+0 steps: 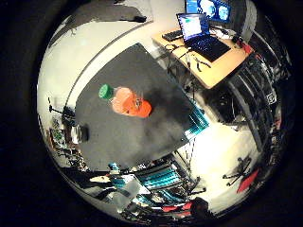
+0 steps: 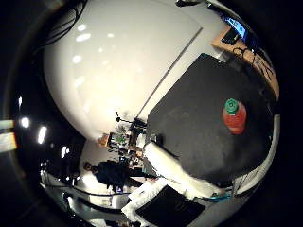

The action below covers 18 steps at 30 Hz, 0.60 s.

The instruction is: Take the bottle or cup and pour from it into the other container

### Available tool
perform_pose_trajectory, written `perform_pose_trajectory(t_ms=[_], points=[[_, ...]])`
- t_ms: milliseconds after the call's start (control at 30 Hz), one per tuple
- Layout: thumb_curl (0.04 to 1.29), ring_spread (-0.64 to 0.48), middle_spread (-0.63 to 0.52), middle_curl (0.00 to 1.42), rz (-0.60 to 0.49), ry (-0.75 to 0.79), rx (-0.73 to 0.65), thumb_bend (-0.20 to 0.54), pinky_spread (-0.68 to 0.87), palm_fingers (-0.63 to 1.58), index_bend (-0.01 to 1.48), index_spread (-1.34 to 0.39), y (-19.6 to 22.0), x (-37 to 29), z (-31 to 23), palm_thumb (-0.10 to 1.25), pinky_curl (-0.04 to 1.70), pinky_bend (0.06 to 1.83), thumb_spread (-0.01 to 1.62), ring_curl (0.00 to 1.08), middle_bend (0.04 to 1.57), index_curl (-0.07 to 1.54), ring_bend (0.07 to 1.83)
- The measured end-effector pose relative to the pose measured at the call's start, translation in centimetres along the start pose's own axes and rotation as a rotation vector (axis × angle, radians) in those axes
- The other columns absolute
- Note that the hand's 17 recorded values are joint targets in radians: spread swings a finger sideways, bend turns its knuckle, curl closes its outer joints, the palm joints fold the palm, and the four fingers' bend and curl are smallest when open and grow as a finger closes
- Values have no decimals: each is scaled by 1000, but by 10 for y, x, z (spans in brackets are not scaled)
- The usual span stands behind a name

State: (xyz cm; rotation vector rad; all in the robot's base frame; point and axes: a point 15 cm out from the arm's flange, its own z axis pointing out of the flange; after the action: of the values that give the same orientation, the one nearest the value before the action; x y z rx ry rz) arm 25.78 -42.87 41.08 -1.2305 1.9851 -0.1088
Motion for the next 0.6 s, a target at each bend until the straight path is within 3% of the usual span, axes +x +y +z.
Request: perform_pose_trajectory(t_ms=[600], points=[[302,181,80,343,89,-208,77,-25,467,147,154,-206,21,87,56,454,-5,981,1049,212,319,273,558]])
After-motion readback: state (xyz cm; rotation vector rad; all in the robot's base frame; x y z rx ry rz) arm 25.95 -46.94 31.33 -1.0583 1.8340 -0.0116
